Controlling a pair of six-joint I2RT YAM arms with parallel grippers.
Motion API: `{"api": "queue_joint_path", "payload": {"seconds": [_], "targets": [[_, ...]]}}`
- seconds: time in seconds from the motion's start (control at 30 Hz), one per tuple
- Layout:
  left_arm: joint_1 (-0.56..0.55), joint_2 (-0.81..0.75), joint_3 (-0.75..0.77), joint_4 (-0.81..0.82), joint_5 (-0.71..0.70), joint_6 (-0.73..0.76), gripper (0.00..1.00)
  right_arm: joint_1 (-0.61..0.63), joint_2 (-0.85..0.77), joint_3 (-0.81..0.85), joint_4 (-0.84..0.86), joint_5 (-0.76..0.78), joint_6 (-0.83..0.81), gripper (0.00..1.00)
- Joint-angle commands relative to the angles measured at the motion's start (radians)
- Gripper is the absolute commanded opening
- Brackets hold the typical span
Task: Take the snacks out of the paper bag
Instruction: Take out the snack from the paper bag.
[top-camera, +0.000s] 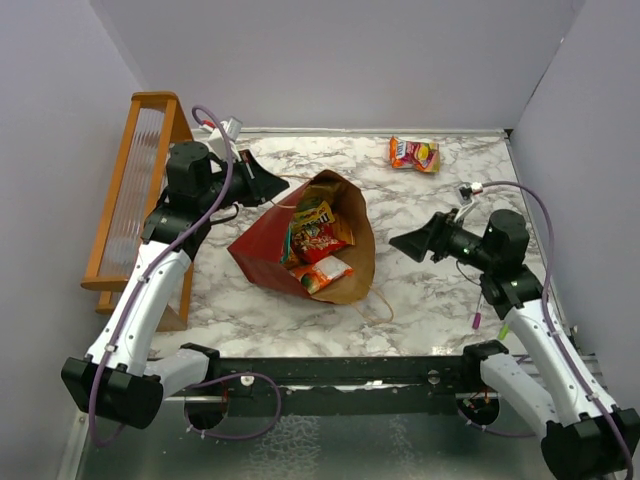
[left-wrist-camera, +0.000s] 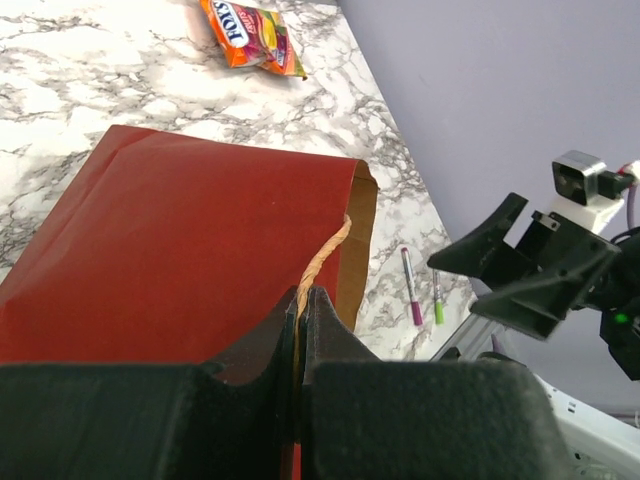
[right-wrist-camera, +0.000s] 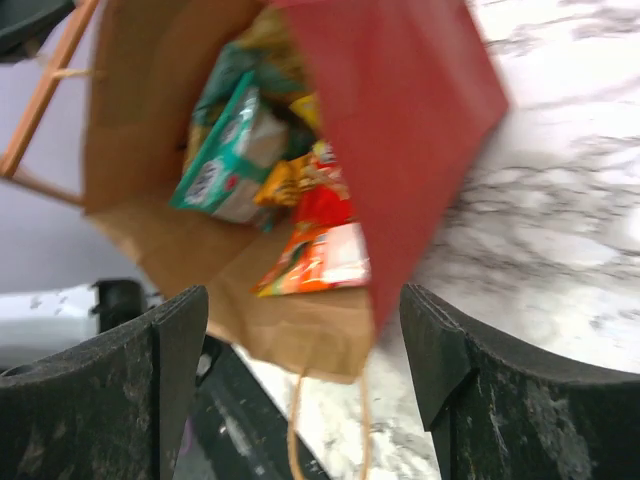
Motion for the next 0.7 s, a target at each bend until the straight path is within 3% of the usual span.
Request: {"api": "queue_joint_path", "payload": {"seconds": [0.0, 0.23, 0.4, 0.67], "targets": [[0.001, -0.017, -0.013, 0.02, 0.008, -0.005, 0.0, 0.185, 0.022, 0.081, 0.008, 0.004, 0.014, 0.75], [0.001, -0.031, -0.026, 0.024, 0.005, -0.017, 0.0, 0.543, 0.247, 0.208, 0.01, 0.34, 0.079, 0.65], [0.001, -0.036, -0.025, 0.014, 0.007, -0.021, 0.0, 0.748, 0.374, 0.257, 0.106, 0.644, 0.158, 0.64], [0.001, -0.045, -0.028, 0.011, 0.015, -0.031, 0.0, 0.867, 0.546, 0.324, 0.227, 0.897, 0.256, 0.64]]}}
